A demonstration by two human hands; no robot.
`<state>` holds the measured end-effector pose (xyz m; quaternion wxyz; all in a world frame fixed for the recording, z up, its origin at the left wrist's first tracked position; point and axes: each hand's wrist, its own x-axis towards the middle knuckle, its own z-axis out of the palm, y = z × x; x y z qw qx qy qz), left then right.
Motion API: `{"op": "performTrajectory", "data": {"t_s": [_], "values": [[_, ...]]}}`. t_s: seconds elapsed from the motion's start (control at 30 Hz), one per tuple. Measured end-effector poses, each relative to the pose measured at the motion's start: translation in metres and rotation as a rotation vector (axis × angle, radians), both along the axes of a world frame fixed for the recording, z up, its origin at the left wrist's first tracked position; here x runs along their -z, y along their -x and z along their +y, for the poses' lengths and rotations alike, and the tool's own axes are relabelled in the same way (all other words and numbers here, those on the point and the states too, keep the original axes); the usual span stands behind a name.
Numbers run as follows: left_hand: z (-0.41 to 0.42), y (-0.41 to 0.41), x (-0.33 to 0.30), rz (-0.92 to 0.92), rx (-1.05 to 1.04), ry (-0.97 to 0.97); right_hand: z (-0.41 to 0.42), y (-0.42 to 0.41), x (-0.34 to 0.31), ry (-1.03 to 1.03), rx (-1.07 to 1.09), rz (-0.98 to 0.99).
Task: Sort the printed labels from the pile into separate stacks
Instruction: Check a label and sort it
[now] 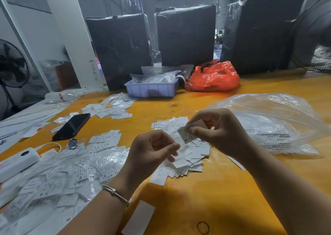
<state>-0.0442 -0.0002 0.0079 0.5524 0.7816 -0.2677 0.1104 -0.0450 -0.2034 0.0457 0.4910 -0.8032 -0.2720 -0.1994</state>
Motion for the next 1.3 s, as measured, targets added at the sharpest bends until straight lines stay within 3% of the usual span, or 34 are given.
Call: {"op": "performTrajectory", "data": {"t_s": [0.27,0.63,0.87,1.3], "values": [[-0.0004,0.001,0.0002,0.023,0.033,-0.022,0.0044,0.002,0.0009,0.062,0.02,-0.08],[-0.0014,0.0014,0.0002,0.061,0.062,-0.056,0.0047,0.0002,0.003,0.205,-0.113,0.035],[-0.0006,-0.0005,-0.0023,0.098,0.027,-0.032,0.0008,-0.0048,0.0049,-0.11,-0.027,0.036],[-0.0028,0.0001,-0.0029,0.216,0.055,-0.004,0.0086,-0.0042,0.0105,0.008,0.036,-0.004]]}}
